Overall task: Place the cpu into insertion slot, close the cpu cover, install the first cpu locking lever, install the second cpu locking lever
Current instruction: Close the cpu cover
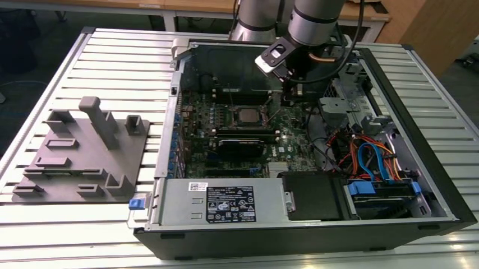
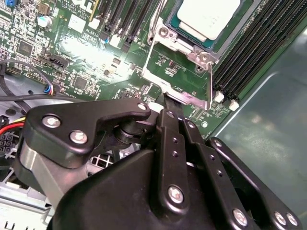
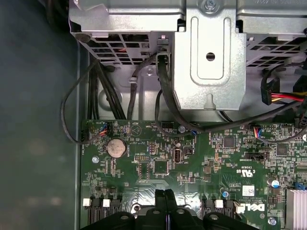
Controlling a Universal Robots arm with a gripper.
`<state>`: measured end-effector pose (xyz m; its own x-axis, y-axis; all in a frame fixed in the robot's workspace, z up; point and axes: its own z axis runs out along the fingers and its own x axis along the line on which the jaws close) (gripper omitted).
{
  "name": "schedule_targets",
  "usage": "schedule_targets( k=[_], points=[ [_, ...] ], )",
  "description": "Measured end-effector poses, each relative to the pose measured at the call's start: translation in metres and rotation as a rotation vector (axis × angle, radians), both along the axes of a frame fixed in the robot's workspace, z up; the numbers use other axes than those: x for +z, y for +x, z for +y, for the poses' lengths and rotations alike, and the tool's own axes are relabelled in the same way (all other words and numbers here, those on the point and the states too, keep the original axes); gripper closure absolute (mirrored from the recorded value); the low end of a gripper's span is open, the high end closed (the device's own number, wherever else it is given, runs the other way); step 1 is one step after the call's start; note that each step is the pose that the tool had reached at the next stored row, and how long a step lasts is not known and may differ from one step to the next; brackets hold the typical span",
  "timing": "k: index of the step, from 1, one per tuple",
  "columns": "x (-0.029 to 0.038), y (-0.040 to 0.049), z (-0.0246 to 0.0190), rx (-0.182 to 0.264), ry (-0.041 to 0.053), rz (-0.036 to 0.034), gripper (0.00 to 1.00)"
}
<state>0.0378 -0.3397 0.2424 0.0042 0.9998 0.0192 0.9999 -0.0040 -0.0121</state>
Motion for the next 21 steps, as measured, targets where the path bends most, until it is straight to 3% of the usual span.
schedule_targets(
  k=[21],
  points=[
    [-0.0002,-0.0110,0.0000,0.000,0.0000,0.0000,0.90]
  ],
)
